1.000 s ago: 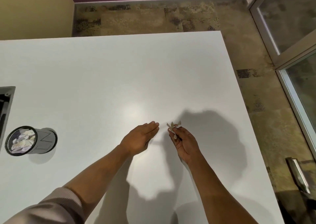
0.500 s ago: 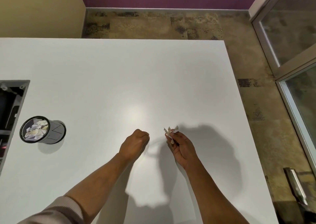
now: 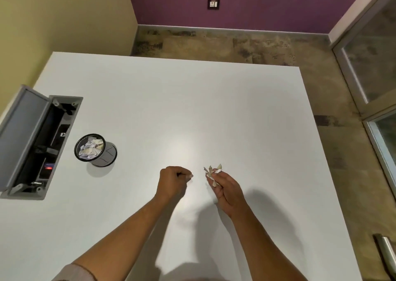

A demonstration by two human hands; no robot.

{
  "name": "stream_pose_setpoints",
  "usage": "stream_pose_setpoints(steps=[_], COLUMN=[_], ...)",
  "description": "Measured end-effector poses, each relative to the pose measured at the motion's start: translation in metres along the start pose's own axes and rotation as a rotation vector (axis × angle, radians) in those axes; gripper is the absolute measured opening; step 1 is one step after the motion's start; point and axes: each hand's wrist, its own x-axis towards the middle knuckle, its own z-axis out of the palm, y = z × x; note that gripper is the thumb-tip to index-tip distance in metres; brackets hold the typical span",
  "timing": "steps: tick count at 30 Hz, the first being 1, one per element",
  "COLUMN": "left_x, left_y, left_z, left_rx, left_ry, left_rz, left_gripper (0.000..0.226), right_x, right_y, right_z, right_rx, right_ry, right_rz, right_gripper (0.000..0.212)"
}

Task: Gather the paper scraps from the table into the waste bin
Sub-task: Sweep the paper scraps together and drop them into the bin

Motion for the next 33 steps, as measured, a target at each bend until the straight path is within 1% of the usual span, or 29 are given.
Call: stream_pose_setpoints(steps=[3, 7, 13, 18, 25, 27, 30, 33], left_x=[-0.008, -0.013, -0.018, -0.014, -0.005, 0.0, 0.011, 0.026], left_y=[-0.004, -0.013, -0.024, -0.035, -0.05, -0.052, -0.055, -0.057], left_z=[-0.021, -0.054, -0.107, -0.151, -0.209, -0.223, -0.241, -0.253], left_rx=[-0.091, -0.155, -0.241, -0.263, -0.297, -0.321, -0.287, -0.268], left_ry=[0.071, 0.156, 0.257, 0.338, 0.446, 0.467, 0.483, 0.499], left_rz=[-0.046, -0.109, -0.093, -0.078, -0.09, -0.096, -0.09, -0.096], left_gripper=[0.016, 0.02, 0.014, 0.013, 0.015, 0.014, 0.011, 0.01], right_x=[-0.008, -0.014, -0.021, -0.026, -0.023, -0.019, -0.011, -0.007], right_y=[0.019, 0.045, 0.079, 0.102, 0.122, 0.126, 0.132, 0.135], right_z=[0.012, 0.03, 0.064, 0.103, 0.167, 0.184, 0.212, 0.238], right_rx=[0.017, 0.01, 0.007, -0.06, -0.096, -0.111, -0.153, -0.25], right_ry=[-0.035, -0.064, -0.143, -0.131, -0.117, -0.119, -0.112, -0.097], right_rz=[0.013, 0.029, 0.077, 0.093, 0.096, 0.085, 0.048, -0.005], right_gripper=[0.015, 0.015, 0.012, 0.019, 0.012, 0.011, 0.011, 0.011])
